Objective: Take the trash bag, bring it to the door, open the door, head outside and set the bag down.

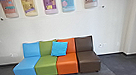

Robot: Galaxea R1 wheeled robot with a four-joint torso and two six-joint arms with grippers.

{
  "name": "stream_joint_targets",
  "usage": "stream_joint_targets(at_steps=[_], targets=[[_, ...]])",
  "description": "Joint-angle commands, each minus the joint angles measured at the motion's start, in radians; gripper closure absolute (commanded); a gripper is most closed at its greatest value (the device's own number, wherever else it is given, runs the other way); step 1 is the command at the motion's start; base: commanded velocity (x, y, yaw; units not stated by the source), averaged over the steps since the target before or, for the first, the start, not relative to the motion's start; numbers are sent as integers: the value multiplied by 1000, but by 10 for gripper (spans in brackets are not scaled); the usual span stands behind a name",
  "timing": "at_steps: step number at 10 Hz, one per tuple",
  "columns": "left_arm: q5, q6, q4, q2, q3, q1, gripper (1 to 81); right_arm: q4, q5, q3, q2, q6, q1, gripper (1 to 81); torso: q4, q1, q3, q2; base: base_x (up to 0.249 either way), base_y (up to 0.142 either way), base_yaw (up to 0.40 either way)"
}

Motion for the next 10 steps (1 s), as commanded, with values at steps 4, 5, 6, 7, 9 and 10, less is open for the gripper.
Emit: stream_joint_targets(at_steps=[4, 5, 6, 7, 9, 10], targets=[[61, 2, 6, 5, -2, -56, 811, -6, -67, 6, 7, -3, 47, 10, 0, -44, 0, 67, 0, 0, 0], [61, 0, 5, 7, -2, -56, 811, -6, -67, 6, 7, -3, 45, 10, 0, -50, 0, 76, 0, 0, 0], [61, 0, 5, 5, -3, -59, 811, -6, -67, 6, 7, -5, 46, 10, 0, -50, 0, 75, 0, 0, 0], [61, 2, 5, 5, -3, -58, 811, -6, -67, 6, 8, -5, 45, 10, 0, -50, 0, 75, 0, 0, 0], [61, 2, 6, 5, -3, -59, 811, -6, -67, 6, 8, -3, 47, 10, 0, -51, 0, 75, 0, 0, 0], [61, 3, 6, 5, -2, -58, 811, -6, -67, 6, 8, -5, 47, 10, 0, -51, 0, 75, 0, 0, 0]])
